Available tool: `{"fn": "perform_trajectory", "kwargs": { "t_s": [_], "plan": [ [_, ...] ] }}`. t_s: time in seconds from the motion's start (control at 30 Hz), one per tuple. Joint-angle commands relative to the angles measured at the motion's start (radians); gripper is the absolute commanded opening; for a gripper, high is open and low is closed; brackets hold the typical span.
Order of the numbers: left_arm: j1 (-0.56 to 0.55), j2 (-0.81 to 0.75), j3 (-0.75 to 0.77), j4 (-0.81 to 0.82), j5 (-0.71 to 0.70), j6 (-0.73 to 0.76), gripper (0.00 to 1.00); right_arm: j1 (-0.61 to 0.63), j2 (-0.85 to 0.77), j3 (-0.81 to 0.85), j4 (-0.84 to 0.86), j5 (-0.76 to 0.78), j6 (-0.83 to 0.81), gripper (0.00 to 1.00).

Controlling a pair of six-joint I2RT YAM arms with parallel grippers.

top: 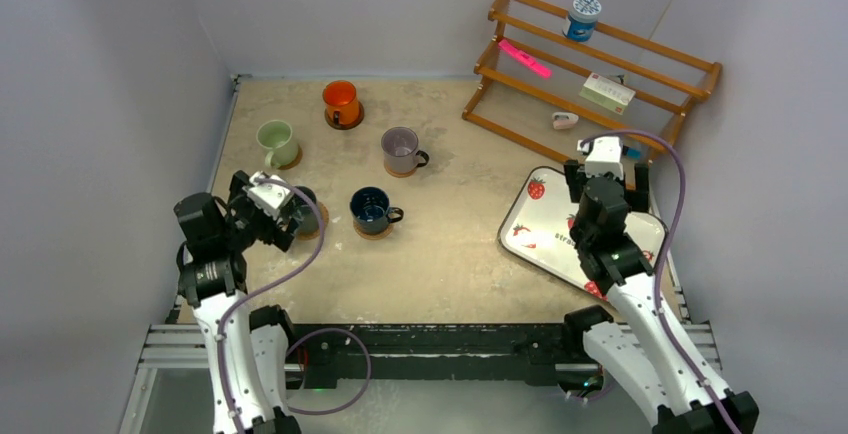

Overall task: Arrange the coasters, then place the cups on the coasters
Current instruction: Reset both arms

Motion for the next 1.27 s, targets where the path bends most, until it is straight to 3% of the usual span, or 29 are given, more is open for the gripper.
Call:
{"fn": "perform_trajectory", "kwargs": {
  "t_s": [0.0, 0.07, 0.2, 0.27, 0.57, 0.77, 0.93, 1.23],
  "plan": [
    [-0.005, 0.132, 0.029, 0.070, 0.050, -0.045, 1.00, -0.035, 0.009, 0.053, -0.010, -0.129, 0.097, 0.99],
    [-0.069, 0.193, 0.035, 0.130, -0.042, -0.088, 1.00, -0.034, -0.023, 0.068, -0.072, -0.204, 0.130, 0.99],
    [-0.442, 0.228, -0.005, 0.270, -0.428, -0.158, 1.00, -0.034, -0.122, 0.091, -0.164, -0.343, 0.160, 0.99],
    [-0.539, 0.219, 0.005, 0.266, -0.513, -0.166, 1.00, -0.034, -0.179, 0.092, -0.198, -0.381, 0.155, 0.99],
    [-0.552, -0.075, 0.039, 0.096, -0.436, -0.144, 1.00, -0.034, -0.484, 0.064, -0.339, -0.661, 0.095, 0.99],
    [-0.552, -0.226, 0.046, 0.116, -0.576, -0.252, 1.00, -0.033, -0.690, 0.072, -0.370, -0.782, 0.071, 0.99],
    [-0.551, -0.330, -0.001, 0.167, -0.682, -0.303, 1.00, -0.034, -0.694, 0.115, -0.415, -0.817, 0.090, 0.99],
    [-0.552, -0.371, -0.006, 0.110, -0.571, -0.257, 1.00, -0.034, -0.694, 0.077, -0.430, -0.875, 0.072, 0.99]
  ]
}}
